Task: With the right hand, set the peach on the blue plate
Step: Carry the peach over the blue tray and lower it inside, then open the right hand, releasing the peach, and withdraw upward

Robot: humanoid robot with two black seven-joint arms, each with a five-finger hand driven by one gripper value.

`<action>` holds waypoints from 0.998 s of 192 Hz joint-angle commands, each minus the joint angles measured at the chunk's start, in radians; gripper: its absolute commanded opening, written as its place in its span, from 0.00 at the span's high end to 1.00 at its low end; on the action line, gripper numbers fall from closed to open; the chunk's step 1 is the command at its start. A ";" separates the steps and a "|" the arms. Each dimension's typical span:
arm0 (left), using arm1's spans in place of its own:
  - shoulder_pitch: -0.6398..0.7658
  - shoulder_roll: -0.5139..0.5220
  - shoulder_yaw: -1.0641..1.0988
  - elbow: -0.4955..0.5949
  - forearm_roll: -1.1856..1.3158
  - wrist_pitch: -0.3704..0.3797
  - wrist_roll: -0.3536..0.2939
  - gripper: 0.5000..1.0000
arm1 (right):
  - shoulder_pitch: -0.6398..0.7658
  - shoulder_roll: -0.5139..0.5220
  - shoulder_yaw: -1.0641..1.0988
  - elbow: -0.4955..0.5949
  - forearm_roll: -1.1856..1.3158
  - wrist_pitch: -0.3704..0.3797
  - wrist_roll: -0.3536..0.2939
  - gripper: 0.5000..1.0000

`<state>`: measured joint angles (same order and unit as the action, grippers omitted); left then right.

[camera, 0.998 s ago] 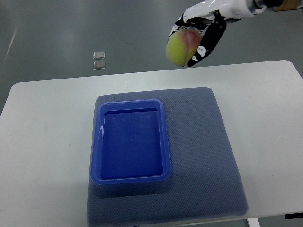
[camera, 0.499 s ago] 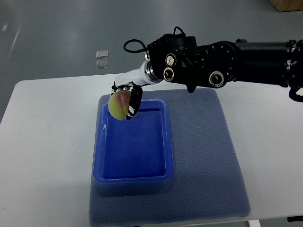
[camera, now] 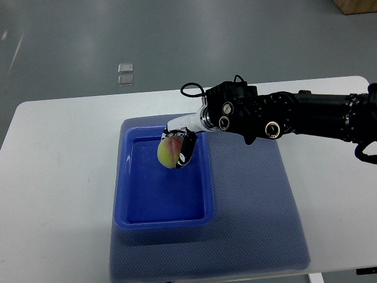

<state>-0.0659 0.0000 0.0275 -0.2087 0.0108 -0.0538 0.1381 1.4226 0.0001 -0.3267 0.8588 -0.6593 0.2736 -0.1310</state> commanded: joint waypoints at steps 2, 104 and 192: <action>0.000 0.000 -0.001 0.000 0.000 0.000 0.000 0.00 | -0.014 0.000 0.001 0.000 -0.002 -0.005 0.010 0.50; 0.000 0.000 -0.001 0.002 -0.003 0.002 0.000 0.00 | 0.053 0.000 0.129 0.006 0.013 0.022 0.022 0.14; 0.000 0.000 0.000 -0.001 0.000 0.000 0.000 0.00 | -0.360 -0.316 1.106 0.003 0.299 0.012 0.117 0.14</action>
<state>-0.0661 -0.0001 0.0267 -0.2085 0.0087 -0.0522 0.1381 1.2116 -0.3022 0.5650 0.8689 -0.4420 0.2947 -0.0544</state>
